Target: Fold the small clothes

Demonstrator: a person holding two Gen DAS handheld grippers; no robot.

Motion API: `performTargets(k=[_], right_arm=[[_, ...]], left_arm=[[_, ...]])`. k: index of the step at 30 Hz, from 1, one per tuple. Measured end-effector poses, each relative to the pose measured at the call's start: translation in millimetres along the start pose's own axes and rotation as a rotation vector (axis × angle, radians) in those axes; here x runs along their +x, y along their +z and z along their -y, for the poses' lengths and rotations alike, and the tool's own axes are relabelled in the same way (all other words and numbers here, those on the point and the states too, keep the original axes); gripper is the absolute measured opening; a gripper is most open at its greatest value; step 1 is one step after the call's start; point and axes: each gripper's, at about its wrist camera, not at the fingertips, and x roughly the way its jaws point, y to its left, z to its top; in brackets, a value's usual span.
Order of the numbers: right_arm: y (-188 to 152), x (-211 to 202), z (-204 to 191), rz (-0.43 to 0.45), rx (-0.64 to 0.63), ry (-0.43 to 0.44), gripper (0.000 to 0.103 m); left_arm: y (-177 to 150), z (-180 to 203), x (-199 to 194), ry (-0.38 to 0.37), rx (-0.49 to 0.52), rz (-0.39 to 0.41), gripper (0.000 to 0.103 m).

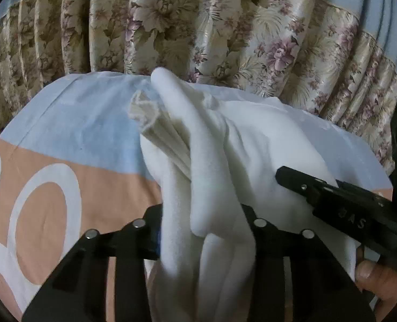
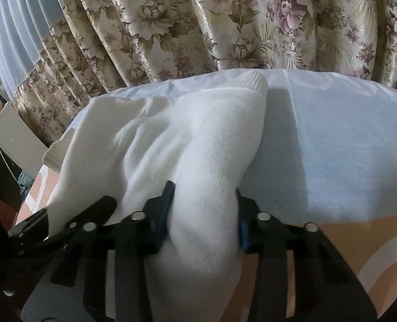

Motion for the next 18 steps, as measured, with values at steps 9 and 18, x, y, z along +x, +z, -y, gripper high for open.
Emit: performTargets(k=[9,18], right_arm=[[12,-38,2,0.064,-0.073,-0.022,0.033],[7,-154,100,0.134,-0.101,-0.130,0.033]], left_arm=[[10,30,-20,0.007,0.017,0.006,0.032],[2,166,-47,-0.105,0.087,0.054,0.032]])
